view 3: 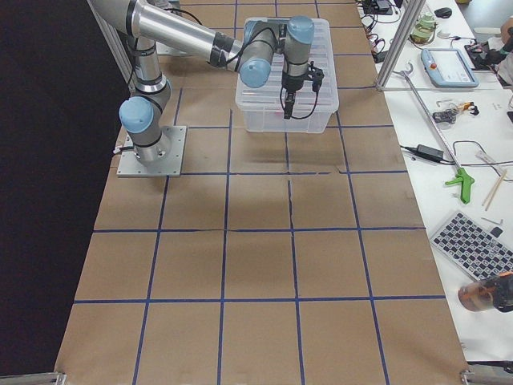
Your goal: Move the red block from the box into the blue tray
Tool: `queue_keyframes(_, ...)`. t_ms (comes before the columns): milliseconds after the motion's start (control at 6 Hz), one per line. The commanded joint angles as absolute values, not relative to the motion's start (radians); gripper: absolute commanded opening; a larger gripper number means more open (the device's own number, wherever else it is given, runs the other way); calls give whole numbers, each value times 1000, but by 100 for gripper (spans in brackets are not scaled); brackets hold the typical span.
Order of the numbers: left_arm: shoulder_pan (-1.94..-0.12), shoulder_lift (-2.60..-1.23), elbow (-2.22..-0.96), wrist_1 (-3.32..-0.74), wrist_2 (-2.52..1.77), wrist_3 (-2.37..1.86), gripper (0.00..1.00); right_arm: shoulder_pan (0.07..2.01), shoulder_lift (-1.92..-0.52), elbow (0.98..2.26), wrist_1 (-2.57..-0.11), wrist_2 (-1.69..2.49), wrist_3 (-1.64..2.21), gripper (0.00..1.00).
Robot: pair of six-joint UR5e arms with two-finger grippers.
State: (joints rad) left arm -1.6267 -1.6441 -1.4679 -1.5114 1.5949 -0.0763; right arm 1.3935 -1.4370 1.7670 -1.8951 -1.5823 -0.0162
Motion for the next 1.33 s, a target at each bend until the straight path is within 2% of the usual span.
queue_keyframes(0, -1594, -1635, -1476, -1511, 1586, -92, 98, 1394, -1433, 1792, -1904, -1591, -20, 100)
queue_keyframes(333, -1563, -1658, -1447, -1508, 1577, -65, 98, 1390, -1430, 1792, -1904, -1595, -49, 100)
queue_keyframes(1167, -1578, -1669, -1468, -1476, 1574, -63, 98, 1309, -1427, 1792, -1924, -1646, -250, 100)
